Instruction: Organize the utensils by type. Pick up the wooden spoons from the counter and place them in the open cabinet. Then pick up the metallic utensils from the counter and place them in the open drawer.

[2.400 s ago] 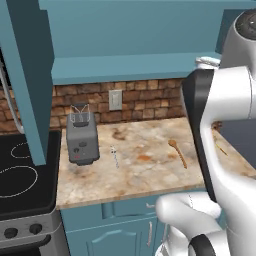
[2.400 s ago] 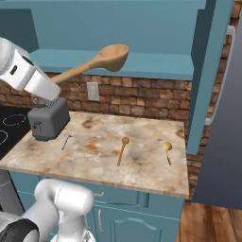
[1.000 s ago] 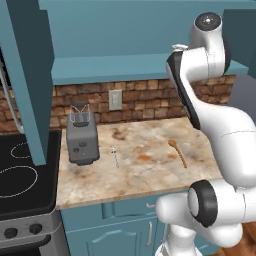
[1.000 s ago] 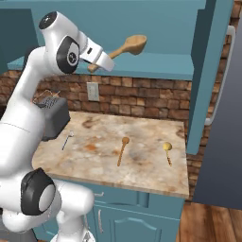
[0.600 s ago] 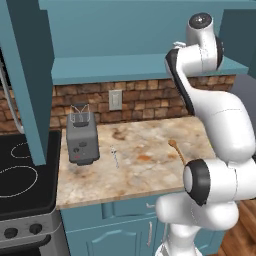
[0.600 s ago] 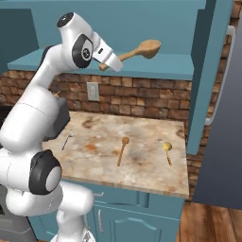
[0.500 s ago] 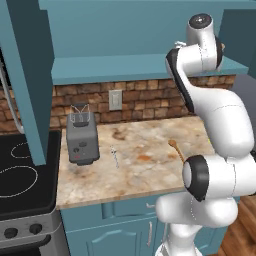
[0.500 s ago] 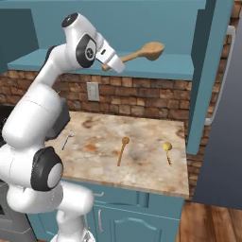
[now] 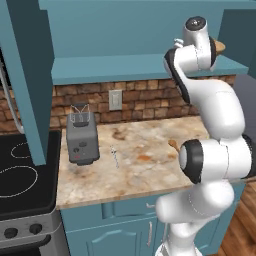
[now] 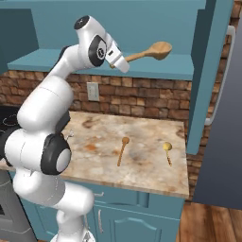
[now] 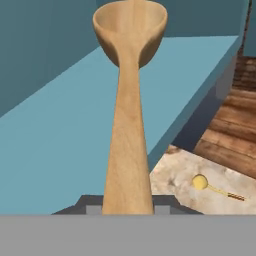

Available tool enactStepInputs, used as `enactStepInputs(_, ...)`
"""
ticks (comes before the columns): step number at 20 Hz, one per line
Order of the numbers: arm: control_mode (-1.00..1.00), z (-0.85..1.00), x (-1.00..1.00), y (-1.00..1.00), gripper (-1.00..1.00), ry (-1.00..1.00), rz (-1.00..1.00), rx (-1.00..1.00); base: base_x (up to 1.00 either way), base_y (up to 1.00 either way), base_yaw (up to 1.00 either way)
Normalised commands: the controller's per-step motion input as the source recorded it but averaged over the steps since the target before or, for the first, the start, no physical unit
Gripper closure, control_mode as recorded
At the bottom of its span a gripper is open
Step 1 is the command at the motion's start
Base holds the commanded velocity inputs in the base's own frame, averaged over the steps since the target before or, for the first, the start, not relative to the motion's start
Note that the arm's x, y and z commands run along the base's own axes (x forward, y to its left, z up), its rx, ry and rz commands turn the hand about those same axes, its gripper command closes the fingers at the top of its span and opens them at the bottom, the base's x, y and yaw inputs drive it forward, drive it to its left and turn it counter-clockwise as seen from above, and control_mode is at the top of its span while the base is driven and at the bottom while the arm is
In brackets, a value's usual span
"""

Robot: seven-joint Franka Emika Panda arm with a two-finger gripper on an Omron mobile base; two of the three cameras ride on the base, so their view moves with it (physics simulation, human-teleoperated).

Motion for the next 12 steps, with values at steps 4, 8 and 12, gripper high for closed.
enactStepInputs(4,-1.0,-0.07,0.59,-0.01,1.0,-0.05,-0.01,0.0,0.0,0.0,0.0)
enactStepInputs(8,-1.0,-0.13,0.3,0.0,1.0,-0.01,0.0,0.03,0.0,0.0,0.0)
enactStepInputs(12,-1.0,-0.05,0.11,0.0,1.0,-0.06,0.0,0.09,0.0,0.0,0.0)
